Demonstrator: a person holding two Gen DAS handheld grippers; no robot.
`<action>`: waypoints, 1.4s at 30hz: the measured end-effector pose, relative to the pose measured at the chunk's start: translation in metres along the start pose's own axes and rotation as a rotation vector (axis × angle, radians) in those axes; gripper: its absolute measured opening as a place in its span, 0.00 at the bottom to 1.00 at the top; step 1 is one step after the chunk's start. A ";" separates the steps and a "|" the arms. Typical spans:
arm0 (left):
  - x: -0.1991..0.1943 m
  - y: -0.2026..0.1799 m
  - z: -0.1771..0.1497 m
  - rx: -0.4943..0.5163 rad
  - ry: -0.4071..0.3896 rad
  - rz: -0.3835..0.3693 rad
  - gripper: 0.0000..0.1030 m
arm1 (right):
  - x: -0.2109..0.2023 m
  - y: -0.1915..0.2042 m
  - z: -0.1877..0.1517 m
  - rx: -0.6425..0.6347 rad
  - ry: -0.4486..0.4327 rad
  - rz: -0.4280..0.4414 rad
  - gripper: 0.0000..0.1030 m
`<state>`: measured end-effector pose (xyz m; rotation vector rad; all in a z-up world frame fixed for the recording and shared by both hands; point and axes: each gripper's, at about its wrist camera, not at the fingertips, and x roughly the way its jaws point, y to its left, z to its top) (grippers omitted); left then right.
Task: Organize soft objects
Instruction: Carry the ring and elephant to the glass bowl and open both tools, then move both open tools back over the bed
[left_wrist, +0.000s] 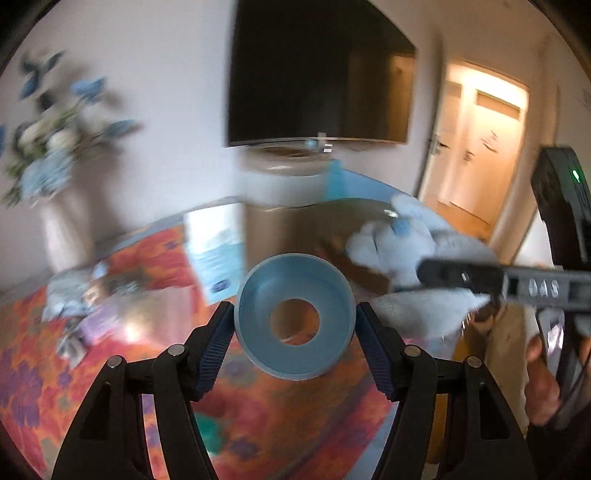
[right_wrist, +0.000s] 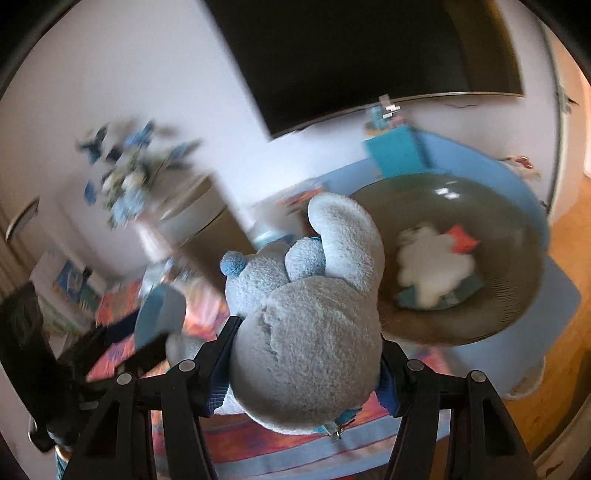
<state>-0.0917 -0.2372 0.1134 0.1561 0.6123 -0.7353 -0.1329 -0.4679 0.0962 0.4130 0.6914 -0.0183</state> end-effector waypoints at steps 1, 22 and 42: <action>0.005 -0.010 0.004 0.021 0.002 -0.011 0.62 | -0.004 -0.010 0.004 0.017 -0.022 -0.024 0.60; 0.116 -0.101 0.061 0.087 0.071 -0.078 0.62 | 0.042 -0.099 0.104 0.124 -0.190 -0.015 0.44; 0.149 -0.115 0.063 0.106 0.137 -0.039 0.90 | 0.013 -0.128 0.095 0.089 -0.111 -0.245 0.59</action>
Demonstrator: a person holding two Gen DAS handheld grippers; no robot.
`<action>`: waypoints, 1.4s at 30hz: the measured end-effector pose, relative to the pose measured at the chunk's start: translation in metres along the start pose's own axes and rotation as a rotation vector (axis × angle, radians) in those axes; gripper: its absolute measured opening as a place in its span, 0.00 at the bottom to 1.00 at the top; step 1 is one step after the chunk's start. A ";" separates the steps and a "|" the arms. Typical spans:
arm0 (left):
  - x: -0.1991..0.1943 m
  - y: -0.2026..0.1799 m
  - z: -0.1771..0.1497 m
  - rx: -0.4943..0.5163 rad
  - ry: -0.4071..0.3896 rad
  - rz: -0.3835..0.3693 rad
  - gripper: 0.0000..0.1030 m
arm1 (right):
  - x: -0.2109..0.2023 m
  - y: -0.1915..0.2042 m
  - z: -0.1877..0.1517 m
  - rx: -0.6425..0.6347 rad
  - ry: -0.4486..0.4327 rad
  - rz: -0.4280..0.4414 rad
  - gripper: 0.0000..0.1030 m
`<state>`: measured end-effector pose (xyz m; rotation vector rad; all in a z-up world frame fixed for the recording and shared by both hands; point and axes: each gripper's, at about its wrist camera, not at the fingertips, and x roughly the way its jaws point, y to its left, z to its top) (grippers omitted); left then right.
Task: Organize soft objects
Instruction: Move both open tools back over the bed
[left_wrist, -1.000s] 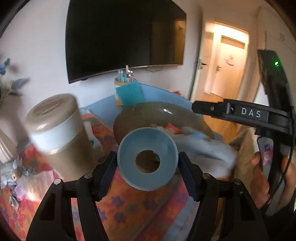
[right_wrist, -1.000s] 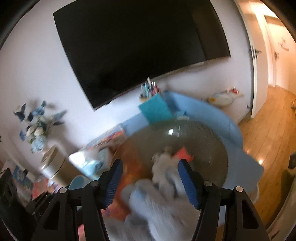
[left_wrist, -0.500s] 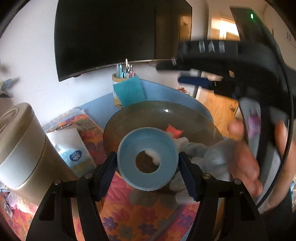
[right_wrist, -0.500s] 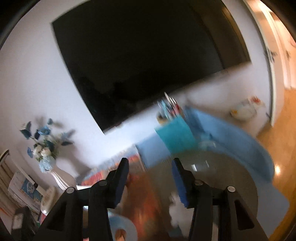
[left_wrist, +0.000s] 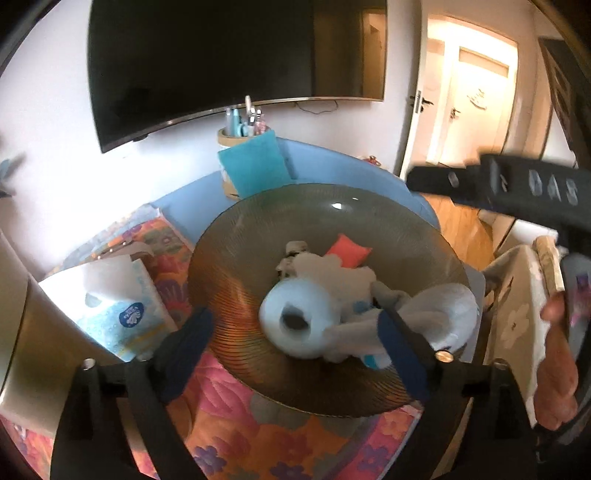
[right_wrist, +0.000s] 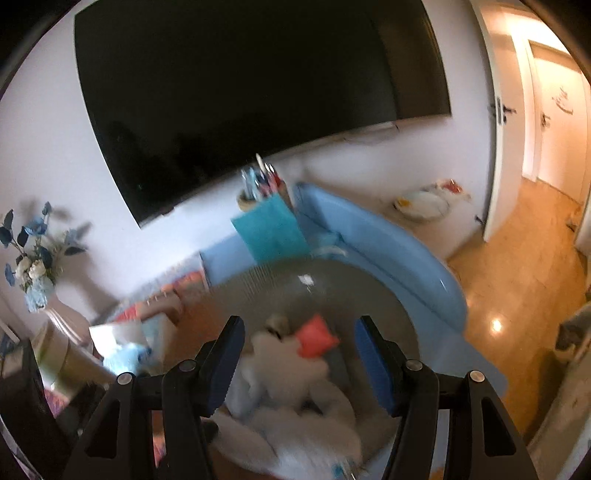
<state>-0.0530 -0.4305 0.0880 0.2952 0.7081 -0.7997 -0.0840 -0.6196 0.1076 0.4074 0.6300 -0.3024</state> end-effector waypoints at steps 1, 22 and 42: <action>-0.001 -0.003 0.000 0.010 -0.002 0.003 0.90 | -0.004 -0.003 -0.004 0.005 0.004 0.001 0.59; -0.164 0.055 -0.093 -0.059 -0.101 0.123 0.90 | -0.044 0.119 -0.111 -0.285 0.165 0.206 0.64; -0.169 0.252 -0.203 -0.429 0.008 0.289 0.90 | 0.021 0.293 -0.226 -0.625 0.384 0.439 0.77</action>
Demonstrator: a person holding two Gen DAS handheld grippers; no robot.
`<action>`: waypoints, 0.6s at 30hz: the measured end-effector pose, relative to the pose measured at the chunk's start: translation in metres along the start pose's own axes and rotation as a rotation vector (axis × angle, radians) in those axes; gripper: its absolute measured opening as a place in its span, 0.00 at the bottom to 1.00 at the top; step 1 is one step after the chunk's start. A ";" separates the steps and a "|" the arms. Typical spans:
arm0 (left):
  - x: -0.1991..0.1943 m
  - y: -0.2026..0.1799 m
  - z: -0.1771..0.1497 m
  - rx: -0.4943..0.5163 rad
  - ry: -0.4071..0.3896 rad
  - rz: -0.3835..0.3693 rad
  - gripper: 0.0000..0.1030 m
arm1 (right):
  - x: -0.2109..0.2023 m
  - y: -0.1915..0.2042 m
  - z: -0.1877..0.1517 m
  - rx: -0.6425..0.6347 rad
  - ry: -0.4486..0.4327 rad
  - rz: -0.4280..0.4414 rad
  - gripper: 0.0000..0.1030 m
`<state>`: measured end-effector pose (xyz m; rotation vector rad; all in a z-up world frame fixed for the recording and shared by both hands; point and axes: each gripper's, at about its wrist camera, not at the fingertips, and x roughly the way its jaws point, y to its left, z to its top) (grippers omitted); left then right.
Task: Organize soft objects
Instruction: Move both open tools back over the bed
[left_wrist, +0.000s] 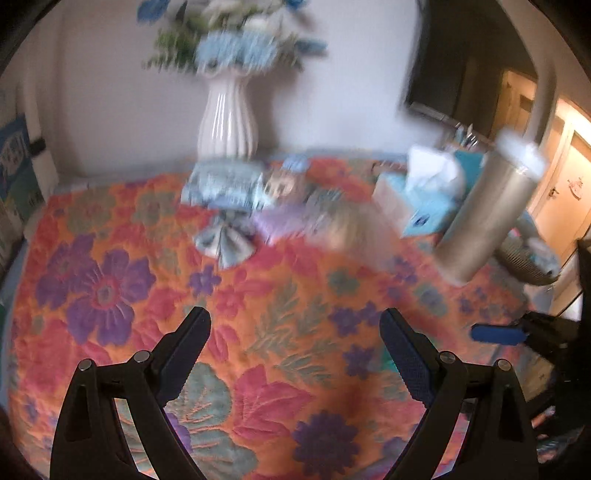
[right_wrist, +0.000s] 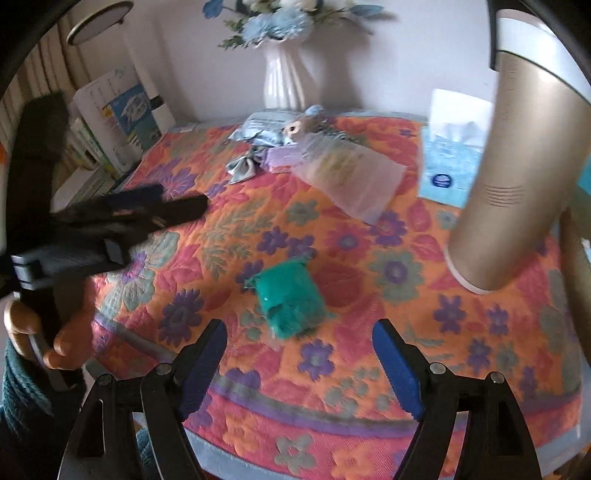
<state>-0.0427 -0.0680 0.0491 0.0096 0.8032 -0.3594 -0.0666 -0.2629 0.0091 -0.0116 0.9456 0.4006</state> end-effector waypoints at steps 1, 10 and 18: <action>0.012 0.005 -0.005 -0.011 0.024 0.002 0.90 | 0.004 0.001 0.000 -0.008 0.000 -0.004 0.77; 0.039 0.014 -0.019 -0.054 0.083 0.007 0.90 | 0.022 -0.001 0.002 0.015 -0.032 0.037 0.77; 0.038 0.001 -0.022 0.018 0.072 0.042 0.90 | 0.030 -0.004 0.000 0.059 -0.059 0.060 0.77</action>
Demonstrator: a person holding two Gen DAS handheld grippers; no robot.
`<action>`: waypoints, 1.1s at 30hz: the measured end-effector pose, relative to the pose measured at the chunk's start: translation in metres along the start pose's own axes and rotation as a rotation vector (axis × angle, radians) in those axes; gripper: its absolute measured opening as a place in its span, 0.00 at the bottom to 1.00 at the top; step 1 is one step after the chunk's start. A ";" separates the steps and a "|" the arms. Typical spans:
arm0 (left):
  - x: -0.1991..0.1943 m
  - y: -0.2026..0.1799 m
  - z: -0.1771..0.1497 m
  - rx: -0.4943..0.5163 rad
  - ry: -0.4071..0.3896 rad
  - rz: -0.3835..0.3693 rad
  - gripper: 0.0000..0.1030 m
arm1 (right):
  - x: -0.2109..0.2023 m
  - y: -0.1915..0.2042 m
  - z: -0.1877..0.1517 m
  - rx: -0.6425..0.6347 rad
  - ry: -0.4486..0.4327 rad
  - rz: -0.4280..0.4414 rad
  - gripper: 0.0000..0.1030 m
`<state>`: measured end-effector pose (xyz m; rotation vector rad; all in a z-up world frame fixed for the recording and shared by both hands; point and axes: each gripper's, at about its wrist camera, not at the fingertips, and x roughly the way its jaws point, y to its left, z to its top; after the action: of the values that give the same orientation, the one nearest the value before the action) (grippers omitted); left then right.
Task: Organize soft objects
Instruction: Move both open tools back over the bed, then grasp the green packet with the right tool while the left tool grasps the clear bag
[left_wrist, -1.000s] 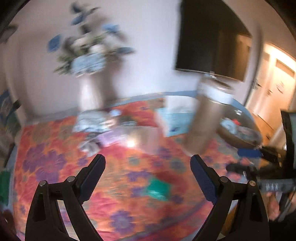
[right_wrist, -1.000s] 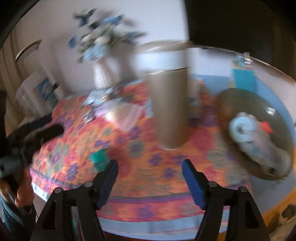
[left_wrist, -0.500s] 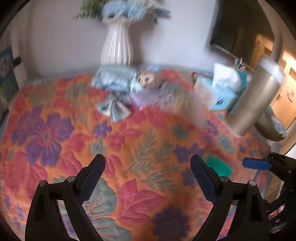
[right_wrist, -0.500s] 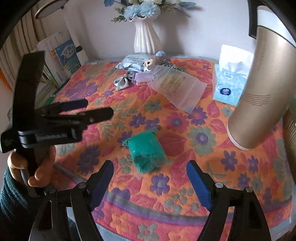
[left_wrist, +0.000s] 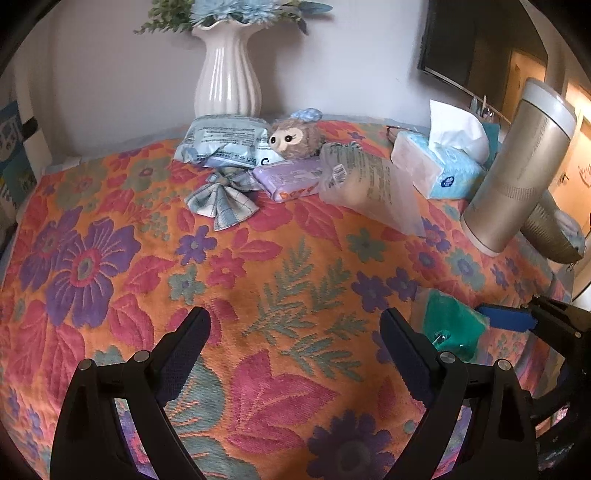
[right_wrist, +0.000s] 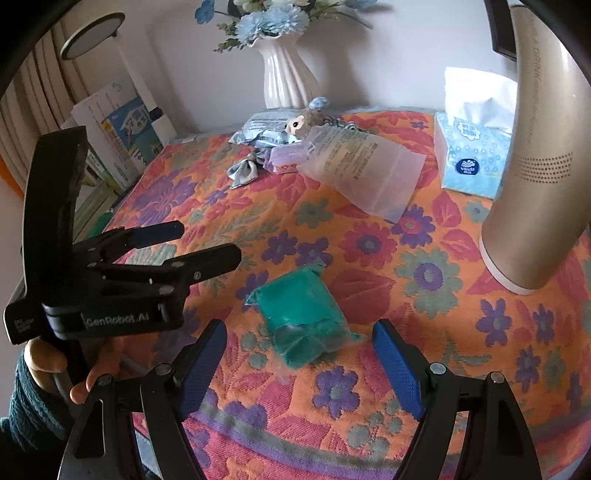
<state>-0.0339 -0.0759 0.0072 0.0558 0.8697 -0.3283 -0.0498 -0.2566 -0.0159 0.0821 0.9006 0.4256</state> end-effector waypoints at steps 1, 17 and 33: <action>0.000 -0.001 0.000 0.005 0.001 0.000 0.90 | 0.000 -0.001 0.000 0.001 -0.007 -0.003 0.77; -0.024 0.001 0.032 0.014 0.076 -0.064 0.90 | 0.001 0.005 0.014 -0.063 -0.014 -0.061 0.89; 0.073 -0.050 0.101 0.030 0.101 -0.169 0.42 | -0.001 -0.018 -0.003 -0.196 -0.033 -0.280 0.38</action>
<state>0.0697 -0.1611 0.0215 0.0274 0.9719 -0.4999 -0.0464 -0.2740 -0.0219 -0.2139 0.8200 0.2481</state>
